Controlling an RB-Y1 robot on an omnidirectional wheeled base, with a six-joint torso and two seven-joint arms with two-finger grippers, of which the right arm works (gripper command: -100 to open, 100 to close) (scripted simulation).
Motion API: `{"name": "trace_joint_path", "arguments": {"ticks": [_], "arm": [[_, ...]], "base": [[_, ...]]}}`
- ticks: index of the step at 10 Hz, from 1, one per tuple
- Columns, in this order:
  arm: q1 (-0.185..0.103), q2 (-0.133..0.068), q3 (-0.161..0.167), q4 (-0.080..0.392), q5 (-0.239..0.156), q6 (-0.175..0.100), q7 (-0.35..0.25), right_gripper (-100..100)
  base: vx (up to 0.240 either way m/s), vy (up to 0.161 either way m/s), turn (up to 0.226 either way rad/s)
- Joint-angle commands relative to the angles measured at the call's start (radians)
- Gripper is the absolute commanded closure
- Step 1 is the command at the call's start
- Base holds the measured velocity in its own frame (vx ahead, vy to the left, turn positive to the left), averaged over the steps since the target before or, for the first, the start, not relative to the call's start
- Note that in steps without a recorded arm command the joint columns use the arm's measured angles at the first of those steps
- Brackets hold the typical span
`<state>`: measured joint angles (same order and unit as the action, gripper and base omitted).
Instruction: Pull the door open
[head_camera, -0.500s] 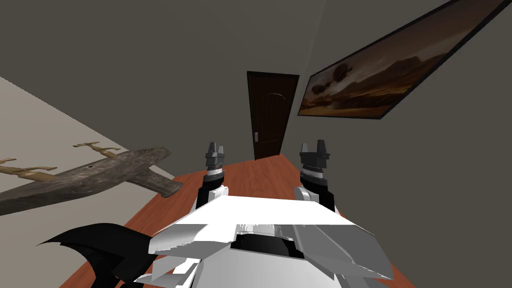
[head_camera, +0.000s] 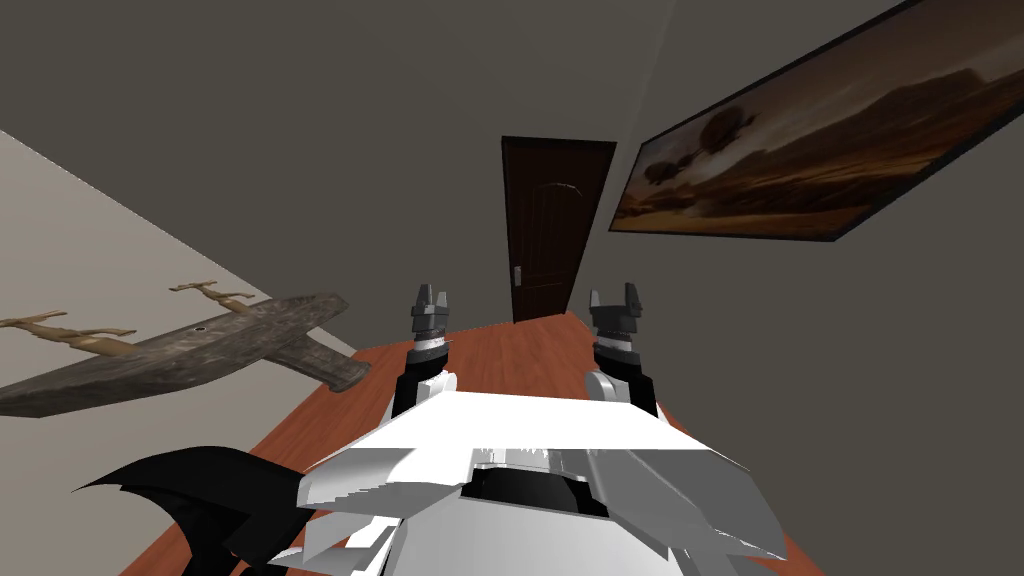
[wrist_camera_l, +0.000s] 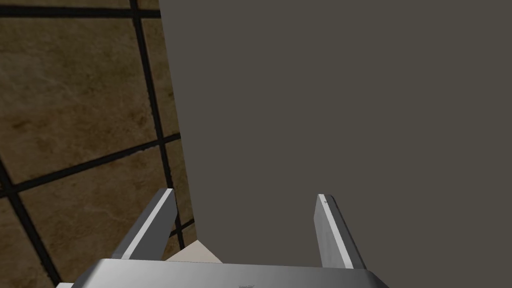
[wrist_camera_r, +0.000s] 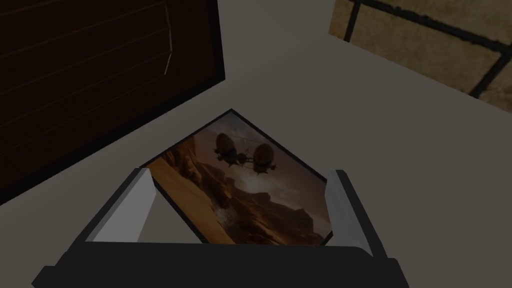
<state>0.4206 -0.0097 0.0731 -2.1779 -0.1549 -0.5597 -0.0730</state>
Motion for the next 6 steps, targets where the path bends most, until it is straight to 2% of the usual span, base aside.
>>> {"name": "trace_joint_path", "arguments": {"ticks": [1, 3, 6], "arm": [[-0.009, -0.015, 0.003, 0.027, -0.026, 0.002, -0.031, -100], [-0.026, -0.033, 0.009, 0.064, -0.061, 0.009, -0.069, -100], [-0.047, -0.051, 0.016, 0.108, -0.102, 0.017, -0.113, -100]], "base": [[0.149, 0.012, 0.063], [0.138, 0.002, 0.085], [0.082, 0.02, 0.061]]}}
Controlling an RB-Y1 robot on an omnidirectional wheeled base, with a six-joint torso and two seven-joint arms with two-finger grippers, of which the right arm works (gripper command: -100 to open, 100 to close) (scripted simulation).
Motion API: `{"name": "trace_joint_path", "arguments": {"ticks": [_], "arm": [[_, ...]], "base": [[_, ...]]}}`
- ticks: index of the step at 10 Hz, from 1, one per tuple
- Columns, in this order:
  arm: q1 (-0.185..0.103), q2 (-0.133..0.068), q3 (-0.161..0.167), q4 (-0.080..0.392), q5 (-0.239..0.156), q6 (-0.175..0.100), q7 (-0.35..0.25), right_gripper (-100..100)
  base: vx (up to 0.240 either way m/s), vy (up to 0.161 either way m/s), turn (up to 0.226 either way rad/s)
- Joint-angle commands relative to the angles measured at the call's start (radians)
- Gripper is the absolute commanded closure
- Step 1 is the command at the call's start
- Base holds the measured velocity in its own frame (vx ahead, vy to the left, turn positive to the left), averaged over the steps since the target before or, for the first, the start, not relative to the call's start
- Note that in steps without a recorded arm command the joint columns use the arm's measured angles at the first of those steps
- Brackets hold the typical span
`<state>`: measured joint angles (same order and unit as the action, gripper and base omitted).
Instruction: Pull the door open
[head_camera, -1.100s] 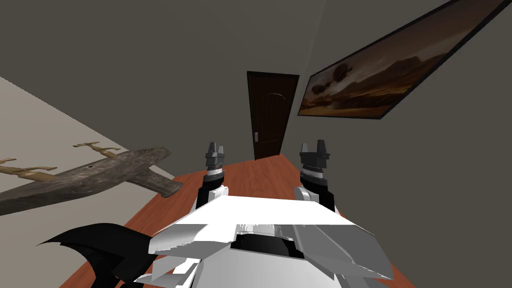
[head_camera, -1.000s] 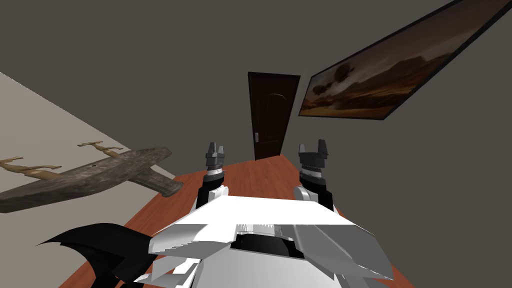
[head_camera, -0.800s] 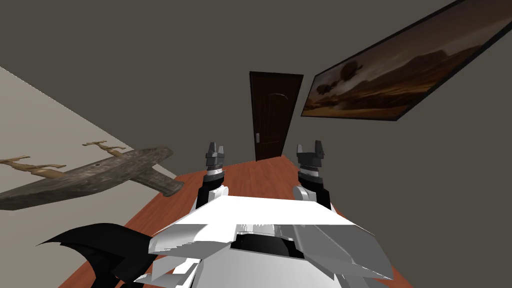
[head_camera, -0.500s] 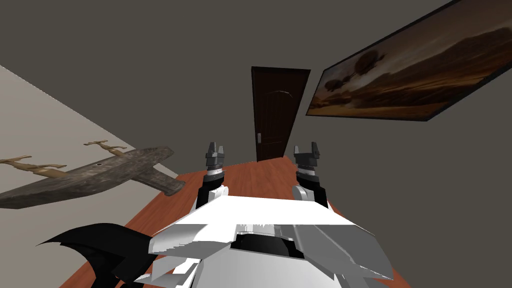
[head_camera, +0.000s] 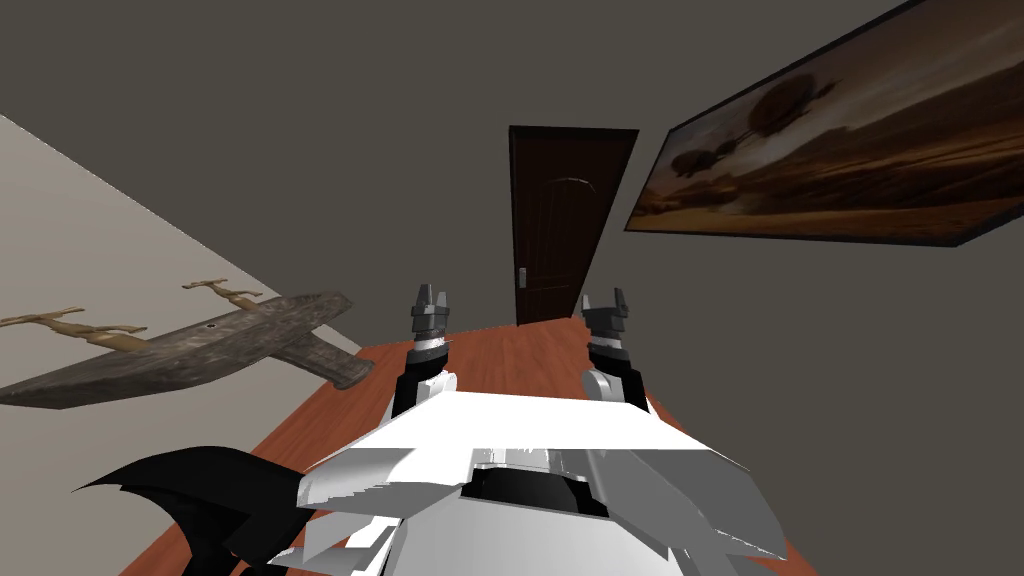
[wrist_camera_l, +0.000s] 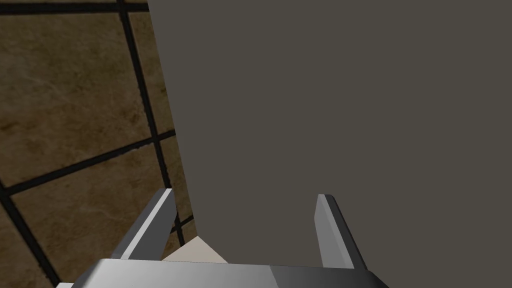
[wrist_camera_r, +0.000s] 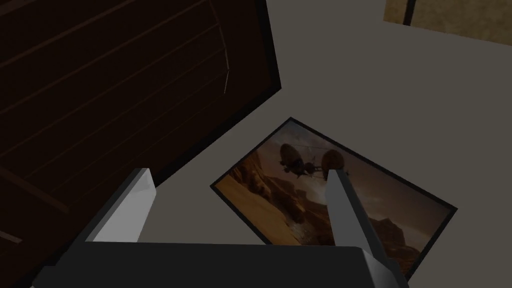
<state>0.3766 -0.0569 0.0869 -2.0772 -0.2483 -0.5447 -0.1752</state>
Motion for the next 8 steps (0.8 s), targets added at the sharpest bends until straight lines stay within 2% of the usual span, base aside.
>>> {"name": "trace_joint_path", "arguments": {"ticks": [1, 8], "arm": [[-0.016, -0.016, 0.007, 0.036, -0.036, 0.007, -0.04, -100], [-0.07, -0.059, 0.025, 0.151, -0.144, 0.028, -0.156, -100]], "base": [[0.12, 0.017, 0.093], [0.115, 0.009, 0.074]]}}
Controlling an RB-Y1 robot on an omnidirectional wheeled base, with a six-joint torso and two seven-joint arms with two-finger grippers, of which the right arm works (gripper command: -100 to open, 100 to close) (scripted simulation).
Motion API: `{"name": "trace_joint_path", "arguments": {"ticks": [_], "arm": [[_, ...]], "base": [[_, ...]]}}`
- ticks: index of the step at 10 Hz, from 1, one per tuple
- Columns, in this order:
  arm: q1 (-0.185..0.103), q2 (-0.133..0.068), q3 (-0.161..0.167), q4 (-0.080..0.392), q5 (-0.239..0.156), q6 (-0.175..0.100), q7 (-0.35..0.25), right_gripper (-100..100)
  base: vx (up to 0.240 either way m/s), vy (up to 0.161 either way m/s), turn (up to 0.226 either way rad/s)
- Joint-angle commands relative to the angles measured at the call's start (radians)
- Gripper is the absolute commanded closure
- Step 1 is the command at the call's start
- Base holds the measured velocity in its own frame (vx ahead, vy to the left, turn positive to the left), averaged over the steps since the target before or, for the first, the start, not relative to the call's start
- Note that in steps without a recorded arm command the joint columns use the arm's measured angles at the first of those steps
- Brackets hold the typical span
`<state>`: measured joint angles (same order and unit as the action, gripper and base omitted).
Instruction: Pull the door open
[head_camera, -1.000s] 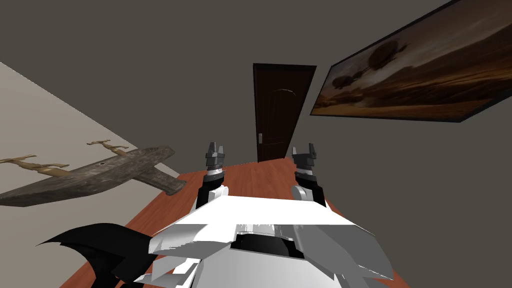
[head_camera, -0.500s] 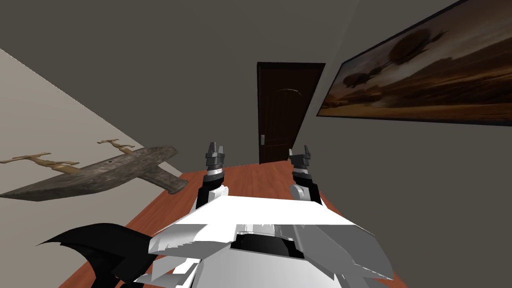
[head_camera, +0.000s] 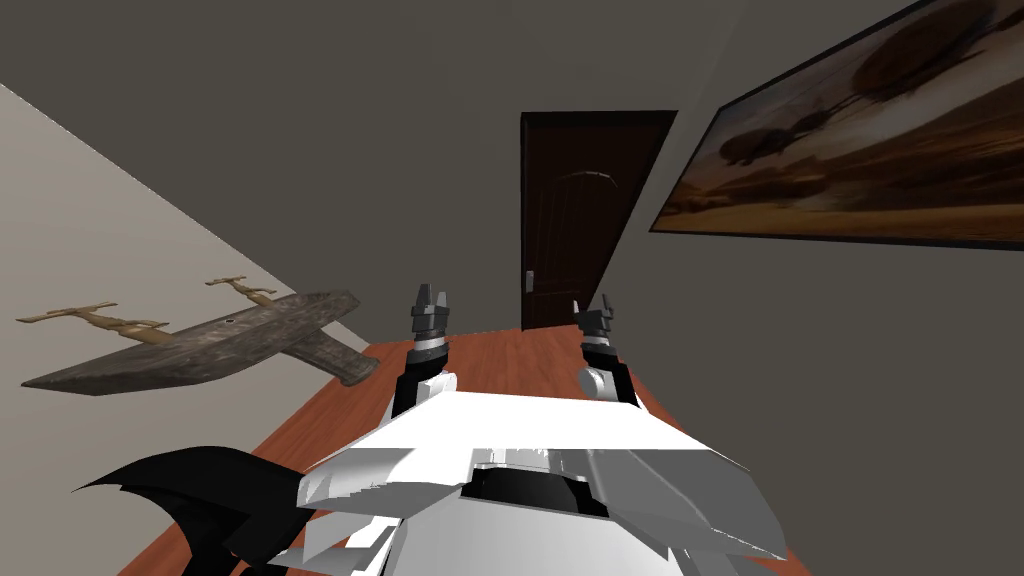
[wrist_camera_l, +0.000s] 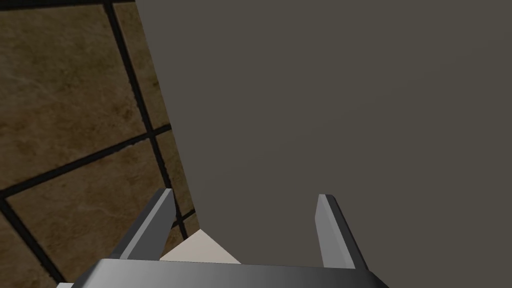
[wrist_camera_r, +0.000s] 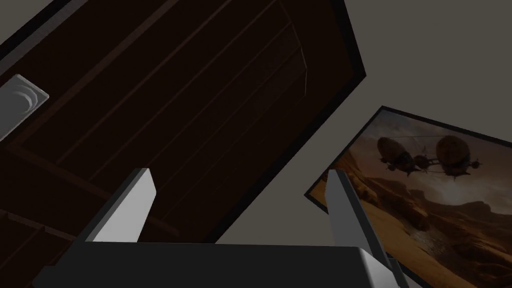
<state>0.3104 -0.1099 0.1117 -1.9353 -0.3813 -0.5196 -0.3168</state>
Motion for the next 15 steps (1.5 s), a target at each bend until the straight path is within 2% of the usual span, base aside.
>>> {"name": "trace_joint_path", "arguments": {"ticks": [1, 15], "arm": [[-0.012, -0.012, 0.003, 0.026, -0.027, 0.006, -0.032, -100], [-0.126, -0.09, 0.043, 0.271, -0.258, 0.051, -0.279, -100]], "base": [[0.09, 0.005, 0.072], [0.102, -0.001, 0.077]]}}
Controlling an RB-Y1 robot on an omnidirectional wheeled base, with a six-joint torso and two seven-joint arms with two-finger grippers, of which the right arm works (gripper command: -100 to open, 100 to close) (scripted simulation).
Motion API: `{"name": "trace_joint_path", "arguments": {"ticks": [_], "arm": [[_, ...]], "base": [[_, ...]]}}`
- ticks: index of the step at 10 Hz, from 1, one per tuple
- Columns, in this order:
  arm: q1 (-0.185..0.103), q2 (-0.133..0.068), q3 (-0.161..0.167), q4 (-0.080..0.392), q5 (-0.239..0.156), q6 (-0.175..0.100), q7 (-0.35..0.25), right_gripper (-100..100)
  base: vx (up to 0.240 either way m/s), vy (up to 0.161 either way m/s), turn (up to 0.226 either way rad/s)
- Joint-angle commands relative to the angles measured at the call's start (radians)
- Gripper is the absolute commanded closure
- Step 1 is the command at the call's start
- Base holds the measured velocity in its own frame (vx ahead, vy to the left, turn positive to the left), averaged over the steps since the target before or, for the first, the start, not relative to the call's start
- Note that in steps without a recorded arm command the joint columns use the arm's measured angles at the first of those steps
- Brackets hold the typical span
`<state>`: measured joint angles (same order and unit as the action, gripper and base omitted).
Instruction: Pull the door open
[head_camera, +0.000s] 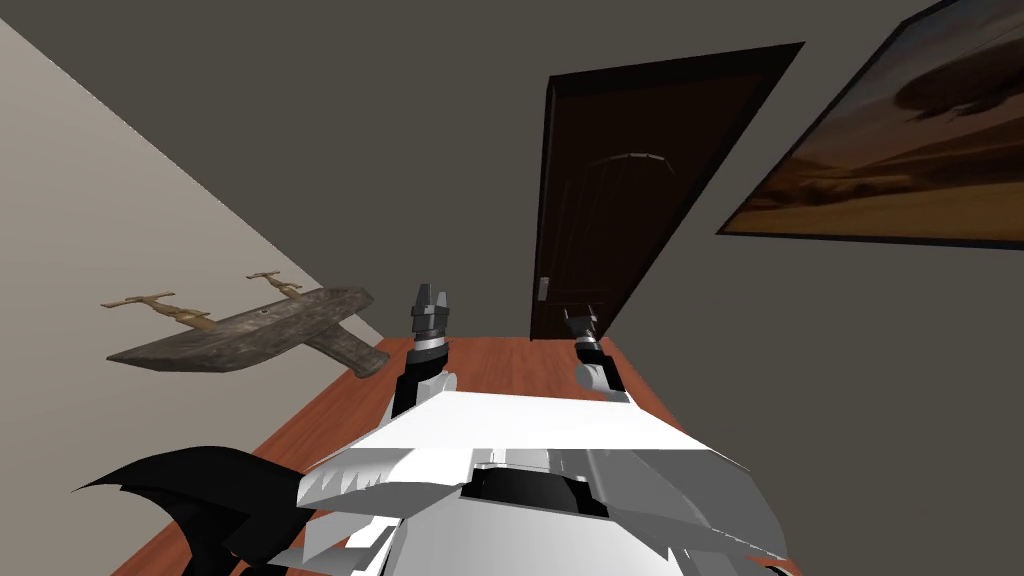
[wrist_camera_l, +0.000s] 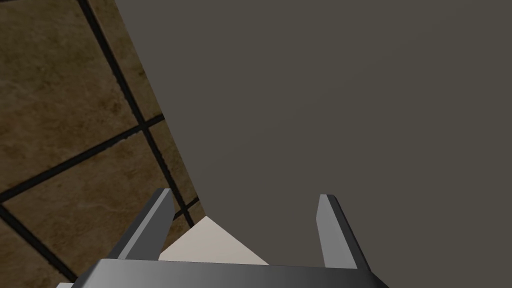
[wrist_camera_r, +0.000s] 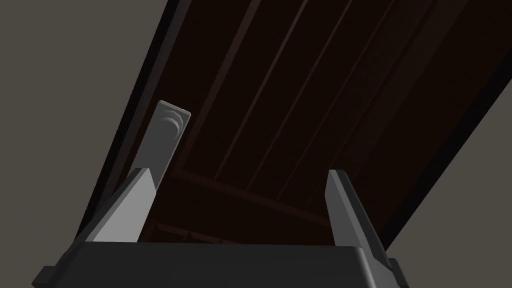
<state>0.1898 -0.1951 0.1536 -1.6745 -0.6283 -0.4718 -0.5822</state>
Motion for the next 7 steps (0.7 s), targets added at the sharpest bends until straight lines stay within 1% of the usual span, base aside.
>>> {"name": "trace_joint_path", "arguments": {"ticks": [1, 4, 5, 7], "arm": [[-0.013, -0.01, 0.003, 0.028, -0.027, 0.007, -0.031, -100], [-0.037, -0.025, 0.011, 0.077, -0.074, 0.016, -0.081, -100], [-0.052, -0.034, 0.017, 0.11, -0.105, 0.022, -0.114, -100], [-0.066, -0.043, 0.022, 0.141, -0.134, 0.027, -0.145, -100]], "base": [[0.093, 0.001, 0.088], [0.09, -0.001, 0.068], [0.141, -0.013, 0.123], [0.137, -0.011, 0.084]]}}
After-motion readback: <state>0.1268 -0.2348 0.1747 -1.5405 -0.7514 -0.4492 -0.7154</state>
